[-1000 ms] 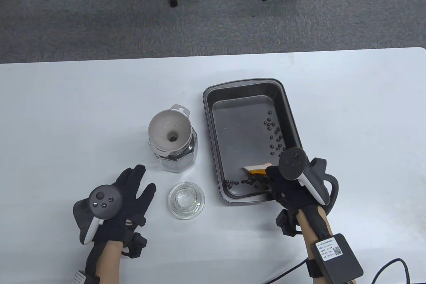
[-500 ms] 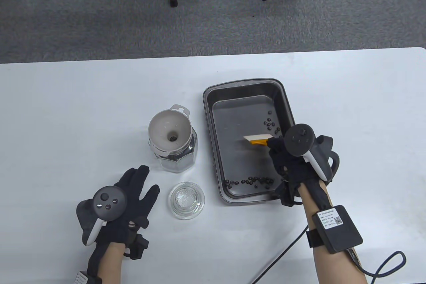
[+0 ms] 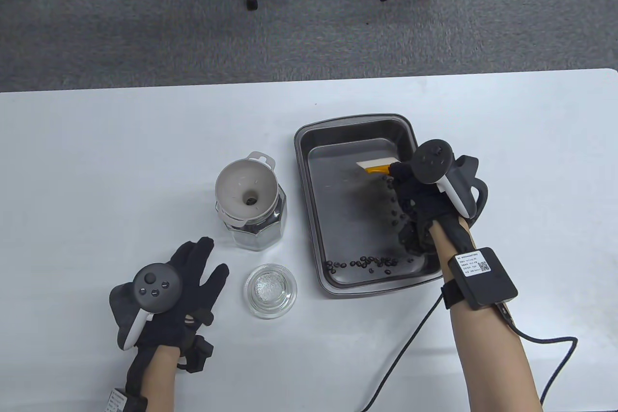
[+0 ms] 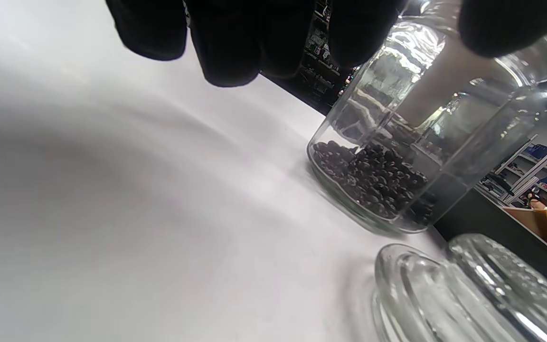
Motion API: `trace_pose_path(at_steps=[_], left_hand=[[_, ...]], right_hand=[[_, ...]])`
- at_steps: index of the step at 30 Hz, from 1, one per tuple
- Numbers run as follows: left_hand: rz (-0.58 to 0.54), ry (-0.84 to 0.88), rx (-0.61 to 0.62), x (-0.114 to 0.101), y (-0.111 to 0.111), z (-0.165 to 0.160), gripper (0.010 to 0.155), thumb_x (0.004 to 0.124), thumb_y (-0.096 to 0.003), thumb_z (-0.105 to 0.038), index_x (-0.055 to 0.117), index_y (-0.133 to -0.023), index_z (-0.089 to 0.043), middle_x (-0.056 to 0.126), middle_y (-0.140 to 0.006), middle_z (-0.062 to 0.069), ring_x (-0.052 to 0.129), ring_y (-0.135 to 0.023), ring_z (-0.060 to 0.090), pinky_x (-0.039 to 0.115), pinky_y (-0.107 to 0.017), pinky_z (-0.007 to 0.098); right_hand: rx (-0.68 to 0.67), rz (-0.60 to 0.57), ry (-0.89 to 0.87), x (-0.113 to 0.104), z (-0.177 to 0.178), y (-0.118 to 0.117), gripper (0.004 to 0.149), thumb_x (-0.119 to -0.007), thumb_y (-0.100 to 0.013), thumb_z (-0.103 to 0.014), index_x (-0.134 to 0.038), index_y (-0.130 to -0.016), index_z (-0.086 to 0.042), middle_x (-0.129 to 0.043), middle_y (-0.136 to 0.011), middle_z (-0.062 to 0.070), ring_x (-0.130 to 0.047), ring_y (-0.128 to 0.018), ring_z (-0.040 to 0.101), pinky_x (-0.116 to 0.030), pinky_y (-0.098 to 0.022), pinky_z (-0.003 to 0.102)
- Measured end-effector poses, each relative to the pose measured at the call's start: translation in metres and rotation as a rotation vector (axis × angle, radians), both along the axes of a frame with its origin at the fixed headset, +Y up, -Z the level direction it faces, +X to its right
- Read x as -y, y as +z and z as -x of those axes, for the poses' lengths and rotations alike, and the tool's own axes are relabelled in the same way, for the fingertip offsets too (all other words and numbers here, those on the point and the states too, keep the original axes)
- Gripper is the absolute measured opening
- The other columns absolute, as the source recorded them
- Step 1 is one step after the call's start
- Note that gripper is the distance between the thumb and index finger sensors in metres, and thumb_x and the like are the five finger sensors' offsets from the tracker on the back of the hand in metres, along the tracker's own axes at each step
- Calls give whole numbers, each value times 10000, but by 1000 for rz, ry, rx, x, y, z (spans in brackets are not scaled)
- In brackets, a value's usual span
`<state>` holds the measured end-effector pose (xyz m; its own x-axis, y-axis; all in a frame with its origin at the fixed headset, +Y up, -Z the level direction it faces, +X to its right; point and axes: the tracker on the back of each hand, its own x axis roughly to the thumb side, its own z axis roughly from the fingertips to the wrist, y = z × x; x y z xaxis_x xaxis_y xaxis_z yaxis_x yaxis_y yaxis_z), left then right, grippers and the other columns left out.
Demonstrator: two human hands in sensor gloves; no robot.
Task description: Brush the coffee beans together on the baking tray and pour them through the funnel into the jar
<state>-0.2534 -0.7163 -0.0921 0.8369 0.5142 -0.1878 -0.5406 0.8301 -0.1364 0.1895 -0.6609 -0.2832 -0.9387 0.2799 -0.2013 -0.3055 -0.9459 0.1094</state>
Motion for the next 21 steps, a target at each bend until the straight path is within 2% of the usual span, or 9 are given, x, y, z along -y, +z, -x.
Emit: trace_pose_path(at_steps=[14,21], left_hand=[[12,-27,-12,-1,1,5,719,669,-490,-760,547,-1113,-423,592,-1213,43,698,-1061,356,599,-772,570],[18,-34,-15,-1,0,5,717,668,-491,-760,548,-1113,-424,591,-1213,42,702,-1059,352,600,-772,568]], right_hand=[[46,51,-25,19,-3,-38,336,-956,-411,-367,-967,-746,-350,-1022,-856,-23,-1034,-486,247,-893,-220,295],[30,100,7,33,0,-43,314,-967,-415,-344,-1009,-723,-305,-1134,-721,83,-980,-483,421,-888,-213,291]])
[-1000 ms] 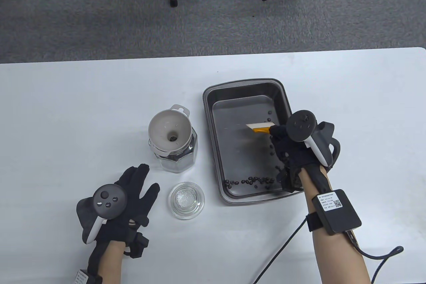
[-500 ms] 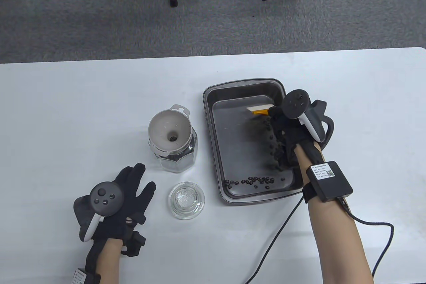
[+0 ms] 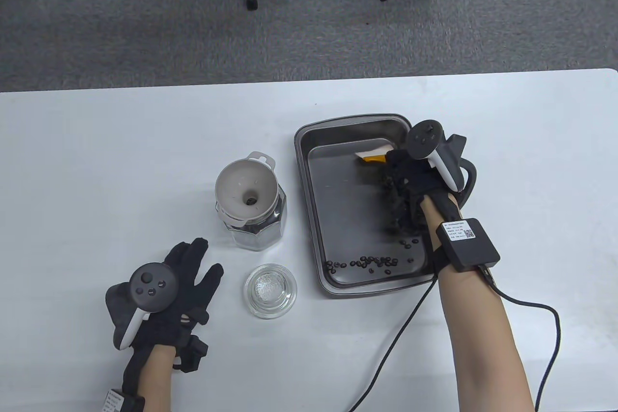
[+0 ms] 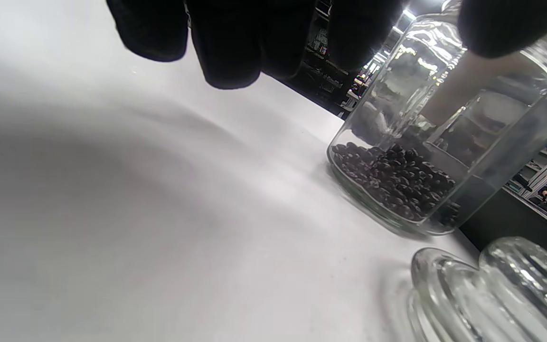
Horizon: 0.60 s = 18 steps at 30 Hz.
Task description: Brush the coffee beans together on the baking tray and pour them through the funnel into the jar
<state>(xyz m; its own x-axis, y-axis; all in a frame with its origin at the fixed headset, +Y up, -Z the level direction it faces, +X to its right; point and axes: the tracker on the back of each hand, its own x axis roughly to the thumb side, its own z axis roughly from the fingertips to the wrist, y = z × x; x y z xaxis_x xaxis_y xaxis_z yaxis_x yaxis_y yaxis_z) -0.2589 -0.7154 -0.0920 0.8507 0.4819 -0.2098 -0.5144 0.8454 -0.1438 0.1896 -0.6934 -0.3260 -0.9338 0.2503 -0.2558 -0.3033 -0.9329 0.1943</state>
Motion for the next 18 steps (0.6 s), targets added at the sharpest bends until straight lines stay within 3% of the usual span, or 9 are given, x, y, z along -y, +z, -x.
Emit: trace_pose_path(at_steps=[6,18], left_hand=[[13,-12,9,0,0,-3,716,668,-491,-761,548,-1112,-426,591,-1214,44,703,-1058,352,601,-771,568],[19,-13,5,0,0,-1,717,668,-490,-760,549,-1112,-424,595,-1211,45,707,-1055,352,602,-771,566]], right_hand=[[-34,59,25,0,4,0,317,-972,-420,-327,-1023,-724,-248,-1142,-675,244,-1005,-418,342,-886,-165,278],[-69,126,73,-6,5,17,331,-967,-424,-340,-1015,-735,-237,-1102,-707,302,-1043,-356,243,-901,-121,254]])
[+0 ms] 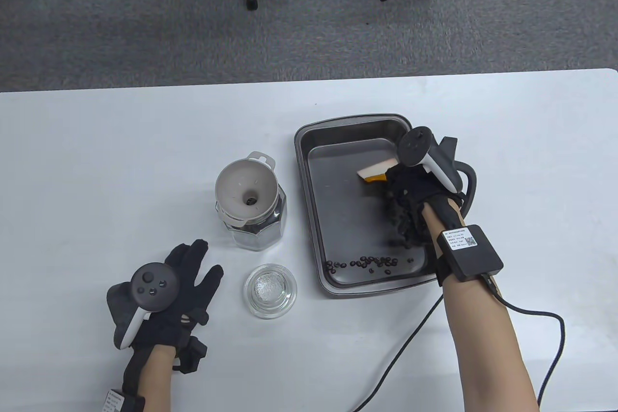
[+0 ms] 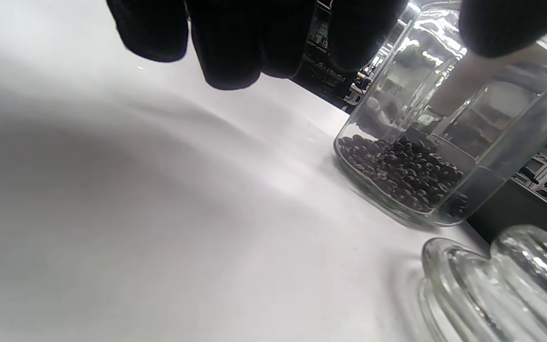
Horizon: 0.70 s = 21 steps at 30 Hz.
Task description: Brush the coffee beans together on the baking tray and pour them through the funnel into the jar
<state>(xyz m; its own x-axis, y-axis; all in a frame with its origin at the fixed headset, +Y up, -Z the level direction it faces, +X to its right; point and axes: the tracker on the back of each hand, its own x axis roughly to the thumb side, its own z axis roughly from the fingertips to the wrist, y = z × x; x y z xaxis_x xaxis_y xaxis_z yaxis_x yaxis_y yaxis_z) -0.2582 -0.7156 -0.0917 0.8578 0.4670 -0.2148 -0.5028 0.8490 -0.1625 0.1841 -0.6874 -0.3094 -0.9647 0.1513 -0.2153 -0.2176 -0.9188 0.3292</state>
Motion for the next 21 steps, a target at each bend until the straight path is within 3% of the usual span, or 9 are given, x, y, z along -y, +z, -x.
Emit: trace_pose_path(at_steps=[21], left_hand=[[10,7,46,3,0,-8,716,666,-489,-761,549,-1111,-427,595,-1212,43,707,-1056,349,602,-771,566]], right_hand=[[2,81,48,-9,-6,55,338,-963,-425,-348,-1004,-746,-251,-1077,-768,240,-1067,-343,210,-911,-119,257]])
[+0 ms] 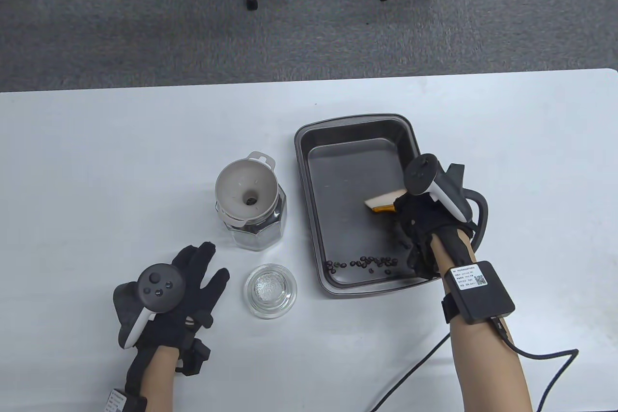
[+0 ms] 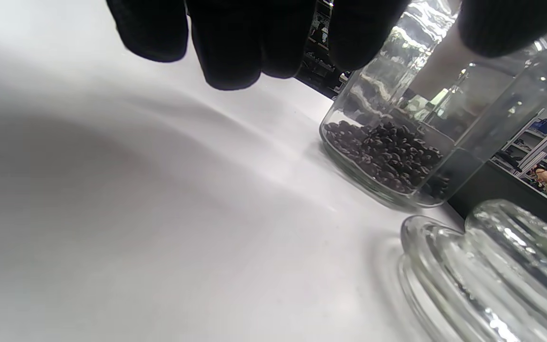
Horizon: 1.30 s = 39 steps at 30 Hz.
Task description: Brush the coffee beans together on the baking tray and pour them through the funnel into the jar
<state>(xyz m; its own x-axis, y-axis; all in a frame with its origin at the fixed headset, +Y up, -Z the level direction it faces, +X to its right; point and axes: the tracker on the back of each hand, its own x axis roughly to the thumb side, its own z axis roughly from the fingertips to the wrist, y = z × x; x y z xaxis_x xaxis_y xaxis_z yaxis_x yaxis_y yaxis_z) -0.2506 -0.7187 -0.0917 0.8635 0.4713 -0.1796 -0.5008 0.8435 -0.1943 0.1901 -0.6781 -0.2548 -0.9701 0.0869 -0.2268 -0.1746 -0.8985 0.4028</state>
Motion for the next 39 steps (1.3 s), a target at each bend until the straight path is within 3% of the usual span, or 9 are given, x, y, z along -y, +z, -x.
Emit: trace_pose_path(at_steps=[14,34,39], left_hand=[[2,-3,13,1,0,-3,714,666,-490,-761,551,-1110,-427,596,-1212,41,707,-1056,349,602,-771,567],[-2,-6,39,0,3,-8,712,667,-489,-760,555,-1108,-428,595,-1212,41,707,-1056,350,602,-771,567],[-4,0,37,-1,3,-8,712,668,-490,-759,556,-1109,-426,594,-1212,43,707,-1056,351,601,-771,568]], right_hand=[[5,45,4,-4,-9,36,352,-966,-420,-352,-1010,-752,-243,-1081,-771,262,-1068,-320,194,-906,-114,248],[8,145,46,-11,-13,67,367,-949,-422,-372,-1022,-757,-239,-1087,-772,285,-1045,-347,122,-904,-124,247],[2,121,43,-17,-13,71,368,-938,-425,-385,-1001,-768,-267,-1075,-801,193,-1050,-347,125,-911,-125,248]])
